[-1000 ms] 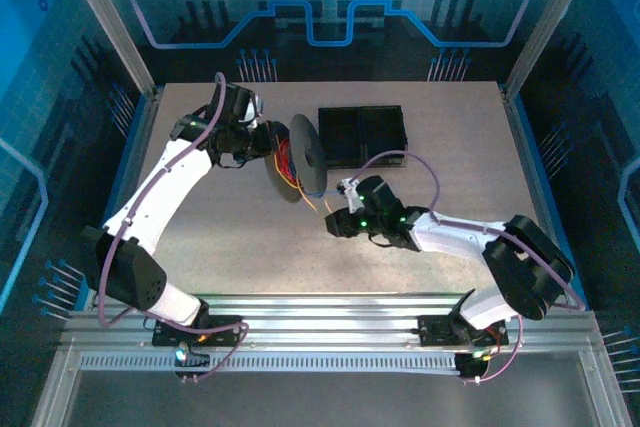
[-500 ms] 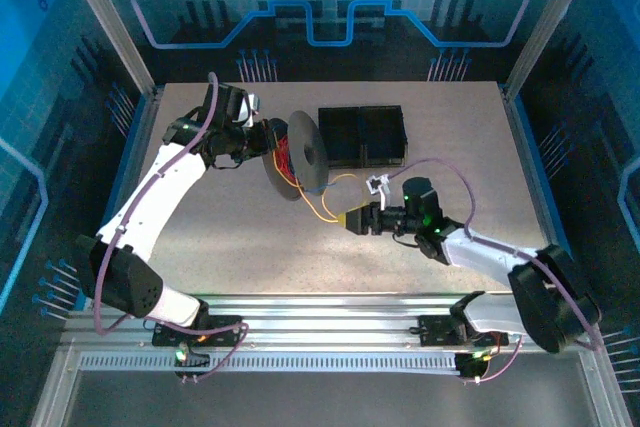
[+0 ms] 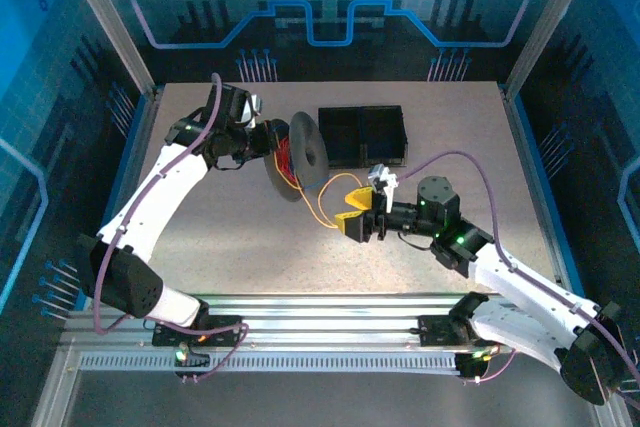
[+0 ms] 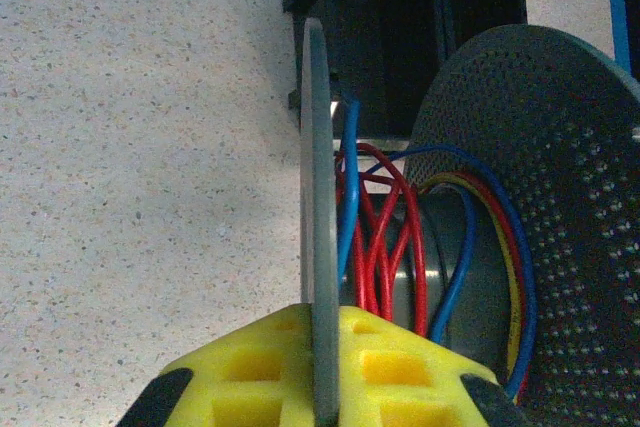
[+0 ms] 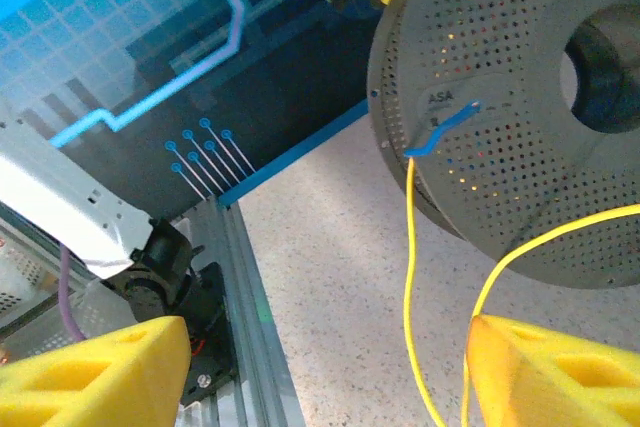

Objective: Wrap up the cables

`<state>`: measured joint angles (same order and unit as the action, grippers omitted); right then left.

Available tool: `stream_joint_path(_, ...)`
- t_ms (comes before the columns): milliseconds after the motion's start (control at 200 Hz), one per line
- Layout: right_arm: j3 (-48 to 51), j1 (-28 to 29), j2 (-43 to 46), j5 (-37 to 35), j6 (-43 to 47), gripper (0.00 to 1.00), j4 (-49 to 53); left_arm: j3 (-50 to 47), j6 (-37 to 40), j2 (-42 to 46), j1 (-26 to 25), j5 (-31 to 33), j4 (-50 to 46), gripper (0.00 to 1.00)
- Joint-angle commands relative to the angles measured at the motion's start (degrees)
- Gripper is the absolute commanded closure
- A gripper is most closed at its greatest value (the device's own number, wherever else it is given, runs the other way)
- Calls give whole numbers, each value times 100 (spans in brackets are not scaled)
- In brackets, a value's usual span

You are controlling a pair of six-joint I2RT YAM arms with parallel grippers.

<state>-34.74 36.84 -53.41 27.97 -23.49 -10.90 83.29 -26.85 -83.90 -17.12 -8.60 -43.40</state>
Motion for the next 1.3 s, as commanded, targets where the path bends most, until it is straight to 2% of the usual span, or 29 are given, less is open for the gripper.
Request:
stream_joint_path(0, -350, 94, -213, -440, -2, 27, 507, 78, 77, 18, -76, -29, 259, 100)
stream_joint_path(355, -1169, 364, -1119, -1245, -188, 42, 615, 131, 91, -71, -339, 159, 253, 100)
stream_joint_path(676, -1517, 471, -1365, -2024, -230, 59, 1022, 158, 94, -179, -520, 249, 264, 100)
stream_joint_path(871, -1511, 550, -1348, -2349, -346, 56, 1265, 180, 101, -206, -520, 275, 269, 100)
stream_joint_path(976, -1429, 684, -1381, -2530, -472, 45, 1248, 188, 85, -242, -520, 274, 275, 100)
stream_joint_path(1061, -1378, 779, -1443, -2629, -556, 45, 1107, 188, 71, -255, -528, 258, 296, 100)
stream_joint_path(1216, -1325, 888, -1626, -2772, -744, 53, 752, 231, 62, -284, -559, 270, 275, 100)
stream_joint_path(1296, -1365, 965, -1692, -2932, -765, 69, 724, 247, 72, -294, -572, 280, 253, 100)
